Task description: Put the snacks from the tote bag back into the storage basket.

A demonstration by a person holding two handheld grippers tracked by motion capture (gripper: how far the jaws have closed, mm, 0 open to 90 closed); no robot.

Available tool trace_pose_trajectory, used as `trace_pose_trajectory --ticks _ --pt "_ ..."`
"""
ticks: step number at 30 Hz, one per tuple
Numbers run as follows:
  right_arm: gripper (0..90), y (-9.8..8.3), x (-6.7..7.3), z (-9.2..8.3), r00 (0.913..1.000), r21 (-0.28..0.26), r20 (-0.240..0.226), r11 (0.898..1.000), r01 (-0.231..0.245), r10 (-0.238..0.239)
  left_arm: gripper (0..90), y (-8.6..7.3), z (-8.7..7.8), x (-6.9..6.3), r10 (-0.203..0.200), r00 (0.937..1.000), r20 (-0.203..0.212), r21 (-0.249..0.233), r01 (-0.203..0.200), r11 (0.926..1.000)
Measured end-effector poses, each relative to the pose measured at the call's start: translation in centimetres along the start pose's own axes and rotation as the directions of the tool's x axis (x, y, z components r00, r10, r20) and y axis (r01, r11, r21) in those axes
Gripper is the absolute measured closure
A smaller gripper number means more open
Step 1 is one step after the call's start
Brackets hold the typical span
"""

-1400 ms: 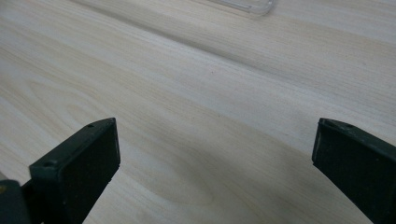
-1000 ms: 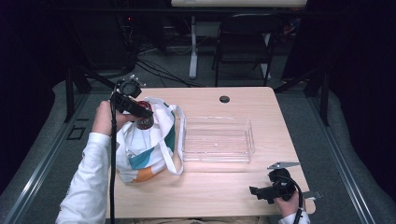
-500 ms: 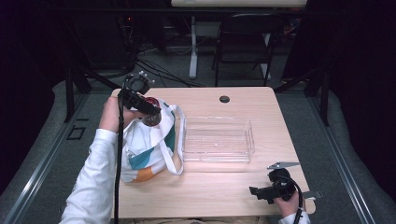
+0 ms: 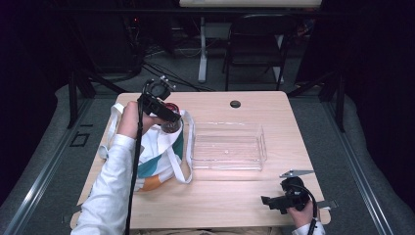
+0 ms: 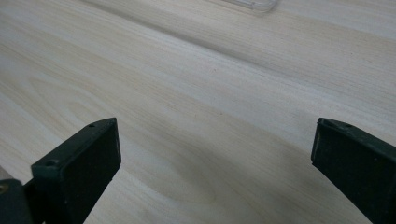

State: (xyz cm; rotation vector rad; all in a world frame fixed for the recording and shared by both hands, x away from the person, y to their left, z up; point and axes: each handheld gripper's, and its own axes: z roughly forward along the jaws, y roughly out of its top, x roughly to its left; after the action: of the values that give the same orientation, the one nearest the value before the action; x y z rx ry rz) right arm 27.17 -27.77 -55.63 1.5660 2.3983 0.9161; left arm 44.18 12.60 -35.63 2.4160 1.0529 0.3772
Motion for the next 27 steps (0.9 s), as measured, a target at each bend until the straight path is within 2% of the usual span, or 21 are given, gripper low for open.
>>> trace_pose_trajectory --ticks 16,24,27 --pt "1.3 0.0 0.0 0.0 1.0 0.004 0.0 1.0 0.004 -0.004 26.2 1.3 1.9 -1.8 0.027 0.999 0.035 0.002 -0.027 0.9996" --pt "1.3 0.0 0.0 -0.1 1.0 0.004 -0.002 1.0 0.005 -0.005 26.3 1.8 2.6 -2.6 0.028 0.9991 0.032 -0.018 -0.028 0.9995" --pt "1.3 0.0 0.0 -0.1 1.0 0.003 -0.003 1.0 0.005 -0.005 26.3 2.0 2.7 -2.9 0.035 0.9988 0.035 -0.008 -0.035 0.9993"
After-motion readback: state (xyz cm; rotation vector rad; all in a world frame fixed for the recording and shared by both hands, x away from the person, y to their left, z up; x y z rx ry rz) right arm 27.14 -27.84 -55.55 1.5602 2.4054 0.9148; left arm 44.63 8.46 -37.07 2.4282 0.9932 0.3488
